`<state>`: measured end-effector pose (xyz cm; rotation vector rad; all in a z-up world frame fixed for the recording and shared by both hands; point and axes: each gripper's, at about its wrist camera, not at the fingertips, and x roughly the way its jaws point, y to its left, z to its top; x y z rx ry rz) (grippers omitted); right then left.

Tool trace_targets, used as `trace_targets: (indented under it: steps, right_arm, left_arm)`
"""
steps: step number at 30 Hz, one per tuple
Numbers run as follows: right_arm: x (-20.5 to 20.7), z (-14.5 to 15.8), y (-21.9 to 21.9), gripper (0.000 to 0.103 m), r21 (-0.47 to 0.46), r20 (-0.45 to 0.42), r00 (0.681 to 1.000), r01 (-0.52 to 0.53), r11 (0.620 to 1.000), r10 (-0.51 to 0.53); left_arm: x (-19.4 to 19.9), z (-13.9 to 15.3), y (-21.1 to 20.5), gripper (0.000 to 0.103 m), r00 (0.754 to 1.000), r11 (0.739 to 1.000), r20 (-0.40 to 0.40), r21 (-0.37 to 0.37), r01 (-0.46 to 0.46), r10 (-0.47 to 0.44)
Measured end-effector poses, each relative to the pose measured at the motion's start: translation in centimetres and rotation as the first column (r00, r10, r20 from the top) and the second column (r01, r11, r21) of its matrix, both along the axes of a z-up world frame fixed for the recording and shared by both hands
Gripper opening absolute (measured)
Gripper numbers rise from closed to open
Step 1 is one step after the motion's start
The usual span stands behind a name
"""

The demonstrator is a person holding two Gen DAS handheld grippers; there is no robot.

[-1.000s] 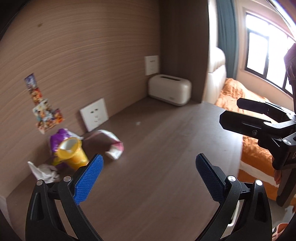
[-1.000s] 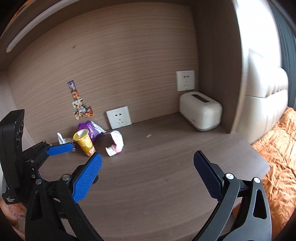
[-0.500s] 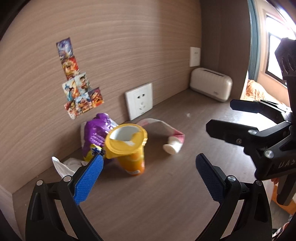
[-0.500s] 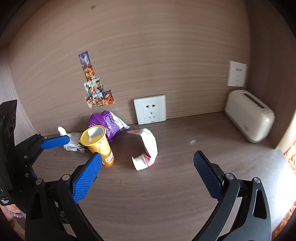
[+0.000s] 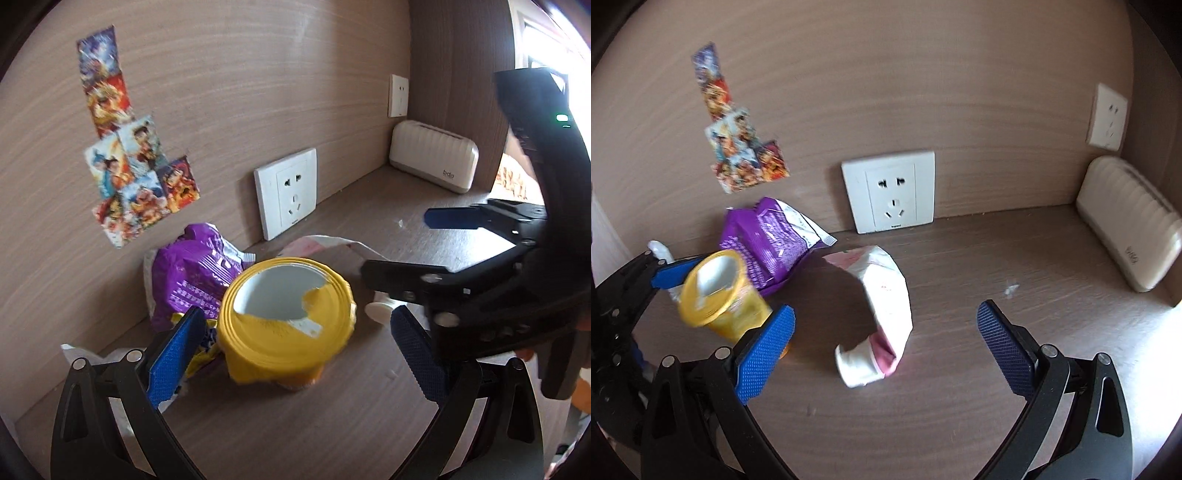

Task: Collect trash
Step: 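Grasp the yellow cup with the left tool while the right tool grasps the pink-white paper, then carry both items over the wastebasket and open both tools to drop them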

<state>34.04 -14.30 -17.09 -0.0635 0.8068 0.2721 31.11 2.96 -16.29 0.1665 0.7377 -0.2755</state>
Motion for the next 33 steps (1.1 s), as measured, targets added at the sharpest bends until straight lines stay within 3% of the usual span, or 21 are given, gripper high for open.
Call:
trace_targets:
  steps: [2, 5, 7, 8, 10, 13, 24, 28, 33]
  right_arm:
    - [1.4, -1.0, 0.1, 0.099, 0.000, -0.033, 0.999, 0.006, 1.000, -0.006]
    - [3.1, -2.1, 0.2, 0.091, -0.003, -0.082, 0.997, 0.011, 1.000, -0.011]
    - [3.9, -2.8, 0.2, 0.064, 0.015, -0.131, 0.991, 0.004, 1.000, -0.002]
    - [4.3, -3.4, 0.3, 0.056, 0.020, -0.165, 0.986, -0.005, 1.000, 0.008]
    - [4.1, -3.6, 0.7, 0.029, -0.013, -0.155, 0.988, -0.018, 1.000, 0.016]
    - [3.1, -2.8, 0.4, 0.011, 0.024, -0.151, 0.988, -0.035, 0.999, 0.038]
    - [-5.0, 3.6, -4.4, 0.010, 0.131, -0.026, 1.000, 0.019, 0.991, -0.016]
    - [-8.0, 5.6, -6.9, 0.011, 0.135, 0.000, 0.998, 0.067, 0.989, -0.067]
    - [-12.5, 7.1, -11.6, 0.010, 0.139, 0.009, 0.984, 0.175, 0.975, -0.178]
  left_arm:
    - [0.6, -0.4, -0.1, 0.095, 1.000, 1.000, -0.002, 0.012, 0.011, -0.011]
    - [1.7, -1.0, -0.4, 0.074, 0.999, 0.999, -0.035, 0.020, 0.040, -0.039]
    - [2.2, -1.7, -1.0, 0.057, 0.997, 0.997, -0.055, 0.047, 0.055, -0.052]
    - [2.3, -2.0, -1.2, 0.046, 0.996, 0.997, -0.062, 0.055, 0.060, -0.056]
    - [2.3, -2.2, -1.5, 0.042, 0.996, 0.997, -0.067, 0.052, 0.062, -0.058]
    - [1.6, -1.4, -2.1, 0.042, 0.996, 0.996, -0.055, 0.049, 0.070, -0.067]
    - [-3.8, 3.5, -3.9, 0.042, 0.995, 0.995, -0.008, -0.019, 0.102, -0.102]
    - [-5.9, 4.5, -6.8, 0.042, 0.984, 0.983, 0.012, -0.012, 0.180, -0.180]
    - [-7.2, 4.3, -12.6, 0.042, 0.950, 0.949, 0.005, -0.026, 0.313, -0.313]
